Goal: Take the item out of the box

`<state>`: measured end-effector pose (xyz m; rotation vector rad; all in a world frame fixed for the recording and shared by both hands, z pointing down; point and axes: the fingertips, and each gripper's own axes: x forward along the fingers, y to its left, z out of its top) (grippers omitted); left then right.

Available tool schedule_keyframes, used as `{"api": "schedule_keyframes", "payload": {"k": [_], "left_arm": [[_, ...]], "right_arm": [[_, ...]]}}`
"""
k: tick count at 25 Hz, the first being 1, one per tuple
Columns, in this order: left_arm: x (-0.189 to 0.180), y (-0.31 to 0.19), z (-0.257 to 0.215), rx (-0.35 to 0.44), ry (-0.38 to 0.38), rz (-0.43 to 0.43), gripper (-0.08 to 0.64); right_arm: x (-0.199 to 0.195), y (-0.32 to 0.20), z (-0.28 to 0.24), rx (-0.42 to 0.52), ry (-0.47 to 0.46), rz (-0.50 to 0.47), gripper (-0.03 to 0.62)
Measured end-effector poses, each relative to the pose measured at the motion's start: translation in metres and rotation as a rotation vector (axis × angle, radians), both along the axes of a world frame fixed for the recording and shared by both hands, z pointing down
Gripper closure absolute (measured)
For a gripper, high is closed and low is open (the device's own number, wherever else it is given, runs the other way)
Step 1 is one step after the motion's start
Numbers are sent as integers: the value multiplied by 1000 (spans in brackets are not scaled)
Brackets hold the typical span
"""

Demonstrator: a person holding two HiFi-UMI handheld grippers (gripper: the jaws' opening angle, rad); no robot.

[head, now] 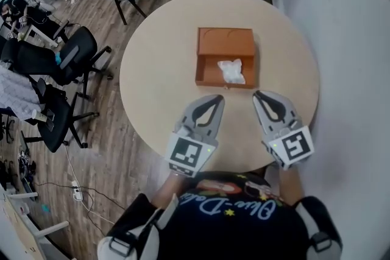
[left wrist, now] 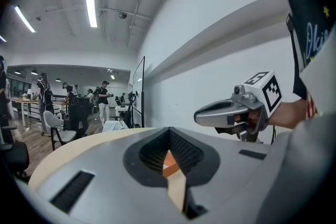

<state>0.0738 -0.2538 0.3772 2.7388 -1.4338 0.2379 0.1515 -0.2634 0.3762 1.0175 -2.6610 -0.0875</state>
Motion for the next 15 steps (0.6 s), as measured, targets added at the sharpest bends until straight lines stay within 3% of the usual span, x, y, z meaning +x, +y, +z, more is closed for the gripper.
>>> {"api": "schedule_keyframes", "payload": {"k": [10,15], "left_arm": [[-30,-35,25,-33,-34,-17,575],[-42,-47,35,-53,-1,-30,575]], "right_arm": [[-24,-55,41,-71,85,14,583],[-35,-80,68,-129,153,23,575]]}}
